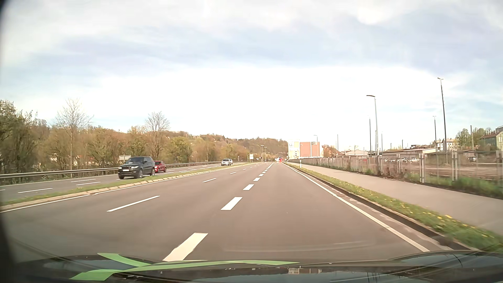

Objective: Follow the waypoints while adhering to traffic rules and regulations

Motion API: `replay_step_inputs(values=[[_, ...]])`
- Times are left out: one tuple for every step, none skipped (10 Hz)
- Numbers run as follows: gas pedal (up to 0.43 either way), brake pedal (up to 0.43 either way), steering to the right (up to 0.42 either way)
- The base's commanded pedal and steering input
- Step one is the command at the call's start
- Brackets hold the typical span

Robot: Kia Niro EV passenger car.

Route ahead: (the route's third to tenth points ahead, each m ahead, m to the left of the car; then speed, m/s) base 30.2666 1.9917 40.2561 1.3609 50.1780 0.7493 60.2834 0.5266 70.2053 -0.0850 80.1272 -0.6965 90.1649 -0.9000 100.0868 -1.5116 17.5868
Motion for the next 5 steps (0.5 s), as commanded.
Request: replay_step_inputs(values=[[0.15,0.0,-0.011],[0.15,0.0,-0.011],[0.15,0.0,-0.011],[0.15,0.0,-0.011],[0.15,0.0,-0.012]])
